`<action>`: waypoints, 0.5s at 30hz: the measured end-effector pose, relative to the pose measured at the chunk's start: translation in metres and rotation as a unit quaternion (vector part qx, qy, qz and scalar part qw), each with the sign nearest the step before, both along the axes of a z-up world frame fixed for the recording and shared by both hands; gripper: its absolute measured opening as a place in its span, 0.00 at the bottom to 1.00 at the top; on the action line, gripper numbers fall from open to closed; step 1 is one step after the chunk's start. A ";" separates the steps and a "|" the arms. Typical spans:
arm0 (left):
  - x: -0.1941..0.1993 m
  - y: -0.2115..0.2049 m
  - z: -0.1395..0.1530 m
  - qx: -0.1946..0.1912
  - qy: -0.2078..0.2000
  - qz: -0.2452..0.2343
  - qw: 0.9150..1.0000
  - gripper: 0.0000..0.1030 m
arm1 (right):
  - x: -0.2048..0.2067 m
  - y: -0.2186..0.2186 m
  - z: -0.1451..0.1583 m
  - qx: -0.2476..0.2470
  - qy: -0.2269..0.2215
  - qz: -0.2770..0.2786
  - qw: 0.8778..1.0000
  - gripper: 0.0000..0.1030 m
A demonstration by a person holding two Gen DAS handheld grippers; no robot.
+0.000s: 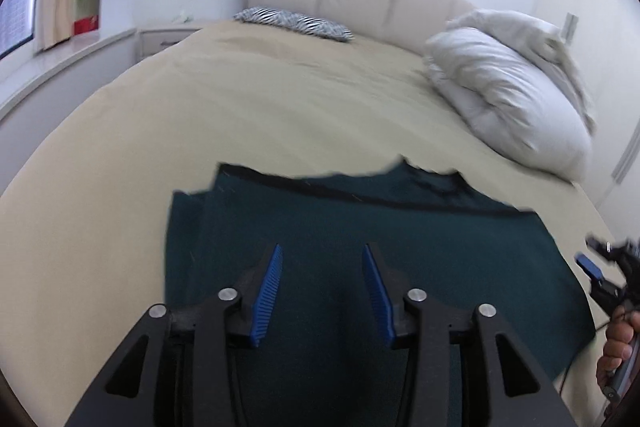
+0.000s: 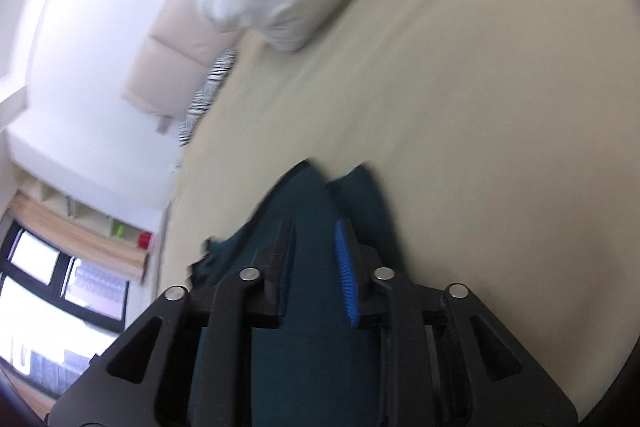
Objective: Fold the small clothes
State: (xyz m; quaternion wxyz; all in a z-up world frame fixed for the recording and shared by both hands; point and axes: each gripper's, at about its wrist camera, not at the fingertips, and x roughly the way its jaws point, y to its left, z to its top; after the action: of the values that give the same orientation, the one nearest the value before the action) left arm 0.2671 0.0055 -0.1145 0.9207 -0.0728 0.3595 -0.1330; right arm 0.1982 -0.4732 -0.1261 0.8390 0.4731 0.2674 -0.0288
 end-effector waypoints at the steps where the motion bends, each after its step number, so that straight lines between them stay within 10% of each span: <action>1: -0.015 -0.006 0.000 0.016 -0.005 -0.010 1.000 0.52 | -0.005 0.020 0.006 0.003 -0.015 0.025 1.000 0.34; 8: -0.041 0.020 -0.024 0.020 0.038 0.012 0.999 0.52 | 0.020 0.182 -0.026 0.002 0.023 0.250 0.968 0.46; 15: -0.049 0.040 -0.029 0.011 0.047 -0.002 0.999 0.50 | -0.006 0.123 -0.051 0.039 0.017 0.142 0.989 0.27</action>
State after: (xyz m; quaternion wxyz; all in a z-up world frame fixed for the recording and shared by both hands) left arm 0.2182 0.0455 -0.1436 0.9032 -0.0682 0.4041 -0.1275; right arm 0.1925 -0.3505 -0.1767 0.8111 0.4620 0.3465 0.0930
